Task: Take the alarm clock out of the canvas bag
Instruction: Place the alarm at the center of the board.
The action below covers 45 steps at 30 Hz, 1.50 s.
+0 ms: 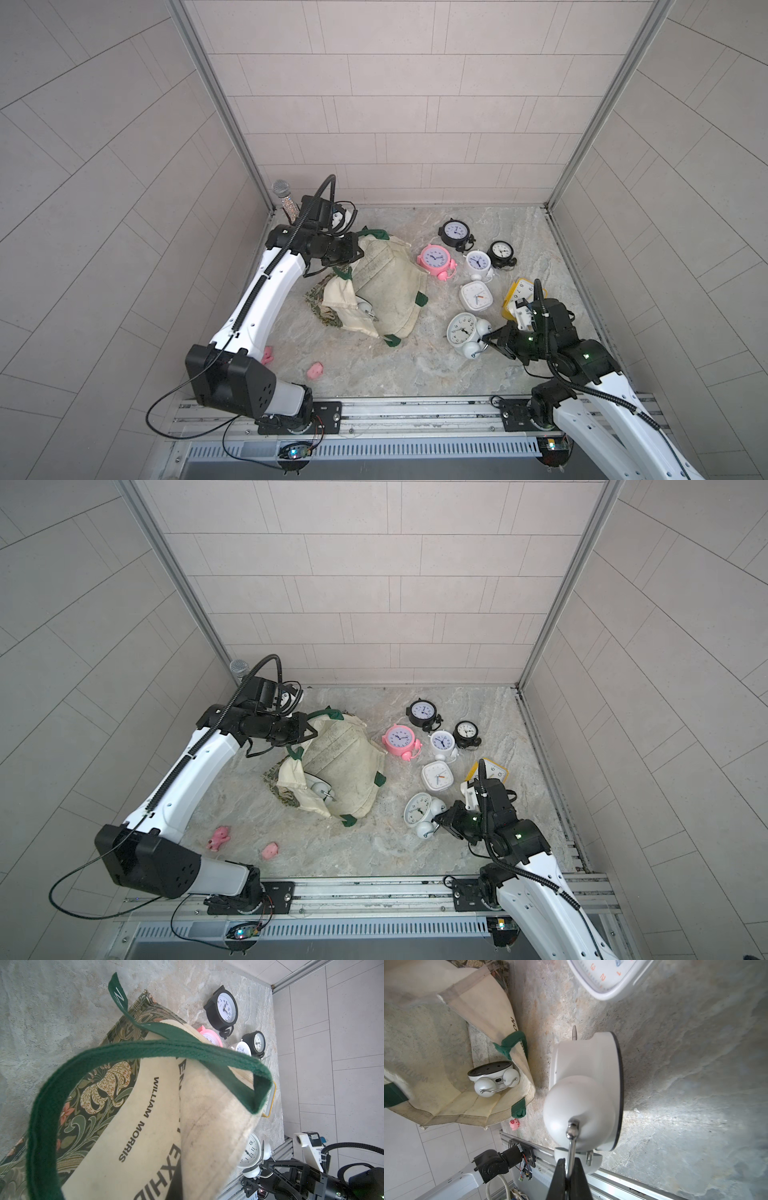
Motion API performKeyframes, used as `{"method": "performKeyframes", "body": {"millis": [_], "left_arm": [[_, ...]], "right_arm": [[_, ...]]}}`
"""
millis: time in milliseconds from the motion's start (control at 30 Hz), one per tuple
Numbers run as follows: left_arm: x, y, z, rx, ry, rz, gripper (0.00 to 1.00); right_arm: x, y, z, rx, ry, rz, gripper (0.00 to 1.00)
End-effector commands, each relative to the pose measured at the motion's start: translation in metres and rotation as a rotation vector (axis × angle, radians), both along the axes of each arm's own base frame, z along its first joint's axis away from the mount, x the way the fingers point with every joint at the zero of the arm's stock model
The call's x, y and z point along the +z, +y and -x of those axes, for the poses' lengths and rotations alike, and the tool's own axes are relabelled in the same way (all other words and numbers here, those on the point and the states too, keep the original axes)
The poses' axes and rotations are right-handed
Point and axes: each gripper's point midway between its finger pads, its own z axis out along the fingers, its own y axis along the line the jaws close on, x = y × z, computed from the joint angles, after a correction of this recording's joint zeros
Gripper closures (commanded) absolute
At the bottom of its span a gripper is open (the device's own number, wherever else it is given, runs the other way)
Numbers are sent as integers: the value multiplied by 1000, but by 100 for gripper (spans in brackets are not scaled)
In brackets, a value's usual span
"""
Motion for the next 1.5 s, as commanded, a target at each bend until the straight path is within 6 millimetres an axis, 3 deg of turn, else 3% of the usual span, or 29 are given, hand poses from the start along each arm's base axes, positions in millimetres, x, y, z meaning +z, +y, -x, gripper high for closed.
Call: {"method": "performKeyframes", "body": {"millis": [0, 333, 600, 1367, 1467], "left_arm": [[12, 2, 2, 6, -45, 11, 100], [8, 2, 0, 10, -37, 10, 100], [7, 4, -1, 22, -37, 3, 100], [3, 4, -3, 28, -26, -6, 100], [3, 5, -3, 29, -27, -6, 100]], "right_arm": [[-12, -22, 2, -102, 35, 84, 100], [-45, -63, 19, -294, 162, 238, 100], [-60, -88, 15, -404, 176, 328, 100], [-90, -107, 6, -535, 242, 303, 100], [-93, -106, 5, -533, 246, 300, 96]]}}
